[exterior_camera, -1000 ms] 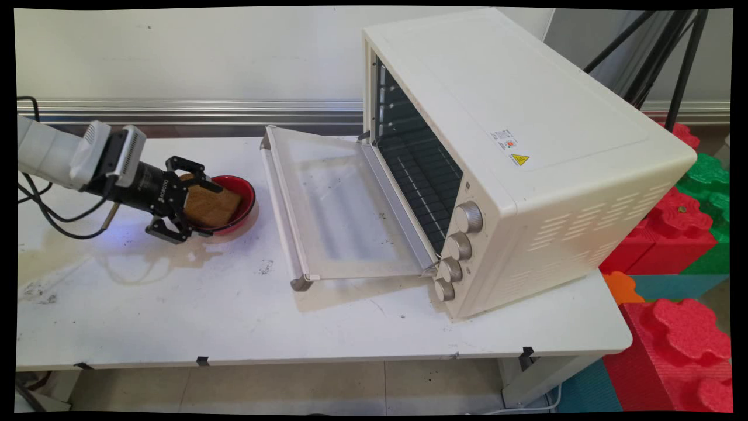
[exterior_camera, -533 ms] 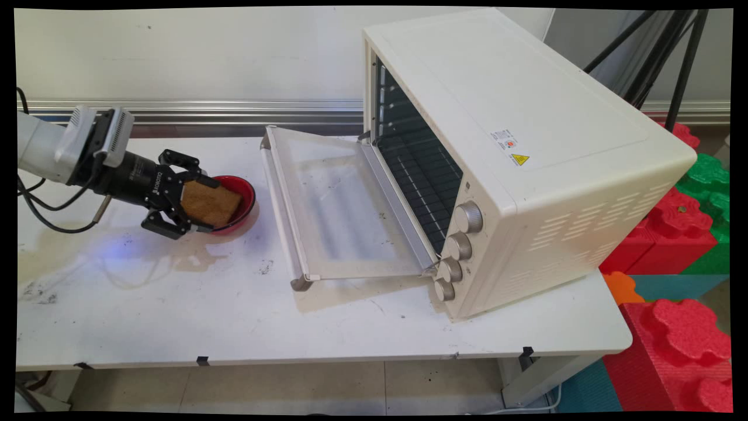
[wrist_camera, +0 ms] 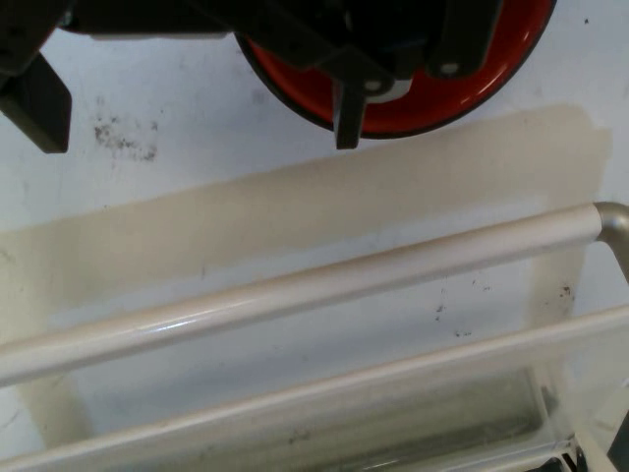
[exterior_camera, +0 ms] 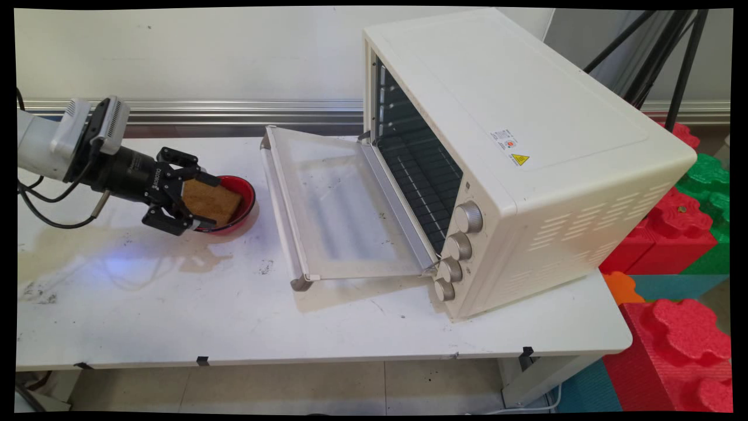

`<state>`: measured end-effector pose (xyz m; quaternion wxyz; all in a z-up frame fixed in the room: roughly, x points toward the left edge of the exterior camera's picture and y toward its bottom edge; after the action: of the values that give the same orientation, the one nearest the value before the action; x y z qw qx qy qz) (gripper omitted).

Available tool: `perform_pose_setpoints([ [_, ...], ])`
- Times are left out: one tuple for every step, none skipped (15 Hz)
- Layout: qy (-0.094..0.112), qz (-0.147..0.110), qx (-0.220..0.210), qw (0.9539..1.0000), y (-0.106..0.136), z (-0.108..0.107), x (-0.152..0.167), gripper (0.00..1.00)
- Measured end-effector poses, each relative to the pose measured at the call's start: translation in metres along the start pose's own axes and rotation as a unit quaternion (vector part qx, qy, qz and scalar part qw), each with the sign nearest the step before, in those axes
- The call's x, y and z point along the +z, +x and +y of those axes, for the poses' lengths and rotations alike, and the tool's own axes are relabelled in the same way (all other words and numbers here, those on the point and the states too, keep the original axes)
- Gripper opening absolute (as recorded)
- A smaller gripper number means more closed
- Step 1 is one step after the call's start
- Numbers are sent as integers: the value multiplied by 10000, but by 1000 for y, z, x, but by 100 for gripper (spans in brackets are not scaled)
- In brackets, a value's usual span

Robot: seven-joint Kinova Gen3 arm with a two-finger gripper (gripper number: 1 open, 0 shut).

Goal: Close the oven

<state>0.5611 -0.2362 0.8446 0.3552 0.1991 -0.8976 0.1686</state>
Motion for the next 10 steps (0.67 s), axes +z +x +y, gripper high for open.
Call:
perform_pose_setpoints([
  [8, 11, -48, 10000, 0, 0, 1, 100],
  [10, 15, -85, 10000, 0, 0, 1, 100],
  [20, 22, -128, 9999, -1, -1, 3, 100],
  [25, 27, -171, 9998, -1, -1, 6, 100],
  [33, 29, -200, 9998, -2, -2, 11, 100],
  [41, 31, -226, 9997, -2, -3, 15, 100],
  [44, 34, -244, 9997, -2, -3, 18, 100],
  [48, 40, -271, 9996, -2, -4, 23, 100],
  [50, 45, -288, 9996, -2, -5, 28, 100],
  [47, 51, -305, 9995, -2, -6, 34, 100],
])
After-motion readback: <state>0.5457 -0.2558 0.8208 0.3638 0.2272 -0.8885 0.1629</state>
